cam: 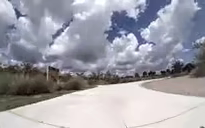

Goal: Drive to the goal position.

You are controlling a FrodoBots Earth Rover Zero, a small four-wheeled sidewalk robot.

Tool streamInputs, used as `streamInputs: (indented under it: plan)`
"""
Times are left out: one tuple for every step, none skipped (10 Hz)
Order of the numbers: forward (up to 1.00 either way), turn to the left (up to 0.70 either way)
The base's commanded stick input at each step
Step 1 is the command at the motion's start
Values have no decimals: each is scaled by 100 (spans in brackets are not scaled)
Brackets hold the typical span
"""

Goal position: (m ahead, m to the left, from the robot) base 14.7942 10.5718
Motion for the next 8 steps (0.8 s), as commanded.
streamInputs:
  plan:
    - [70, 0]
    - [70, 0]
    - [70, 0]
    - [70, 0]
    - [70, 0]
    - [70, 0]
    - [70, 0]
    - [70, 0]
